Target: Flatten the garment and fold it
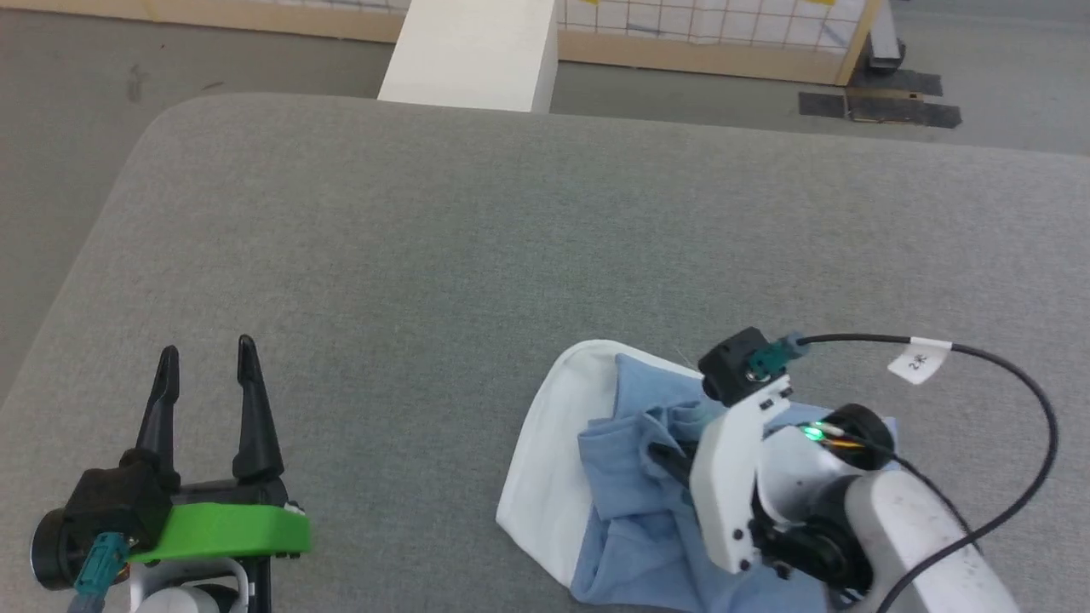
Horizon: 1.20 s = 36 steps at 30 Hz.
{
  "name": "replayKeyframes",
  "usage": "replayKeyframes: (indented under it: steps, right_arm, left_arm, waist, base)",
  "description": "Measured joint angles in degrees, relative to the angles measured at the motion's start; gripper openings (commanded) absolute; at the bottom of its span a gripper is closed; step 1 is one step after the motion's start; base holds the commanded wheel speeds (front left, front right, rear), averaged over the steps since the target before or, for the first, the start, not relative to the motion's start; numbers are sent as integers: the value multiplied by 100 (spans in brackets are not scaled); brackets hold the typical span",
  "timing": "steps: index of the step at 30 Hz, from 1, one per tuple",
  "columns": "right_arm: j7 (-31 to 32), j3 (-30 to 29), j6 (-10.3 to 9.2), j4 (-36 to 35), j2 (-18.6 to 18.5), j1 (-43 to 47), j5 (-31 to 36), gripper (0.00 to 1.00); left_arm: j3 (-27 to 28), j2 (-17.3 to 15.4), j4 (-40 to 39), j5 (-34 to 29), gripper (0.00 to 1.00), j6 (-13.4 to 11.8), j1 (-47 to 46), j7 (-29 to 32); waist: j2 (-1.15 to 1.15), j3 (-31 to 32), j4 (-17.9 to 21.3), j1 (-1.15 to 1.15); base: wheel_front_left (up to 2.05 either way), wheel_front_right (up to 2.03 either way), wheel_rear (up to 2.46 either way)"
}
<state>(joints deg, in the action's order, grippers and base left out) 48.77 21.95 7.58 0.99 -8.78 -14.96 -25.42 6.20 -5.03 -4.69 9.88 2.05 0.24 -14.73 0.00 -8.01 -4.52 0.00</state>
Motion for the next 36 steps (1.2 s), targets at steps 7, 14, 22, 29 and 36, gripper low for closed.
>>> replayKeyframes:
  steps: [7,14,22,29,36]
  right_arm:
    - [-654,190,0,982,363,-252,186,0]
    - [-1101,727,0,1250,524,-590,-151,100]
    - [-1647,1161,0,702,592,-1026,-890,100]
    - [-1801,-82,0,65,181,-692,-331,100]
    - [-1451,-1745,-1,-312,-198,622,398,100]
  left_arm:
    - [25,66,9,-8,100,20,2,0]
    - [26,111,49,-33,100,46,-1,0]
    - [92,123,87,-78,100,129,-3,0]
    - [191,124,62,-122,100,154,6,0]
    - [220,126,35,-157,100,192,118,0]
  waist:
    - [0,-94,-103,0]
    - [0,-99,-40,0]
    - [0,44,138,0]
    - [0,228,364,0]
    - [0,343,579,0]
  base:
    - [0,0,0]
    - [0,0,0]
    - [0,0,0]
    - [0,0,0]
    - [0,0,0]
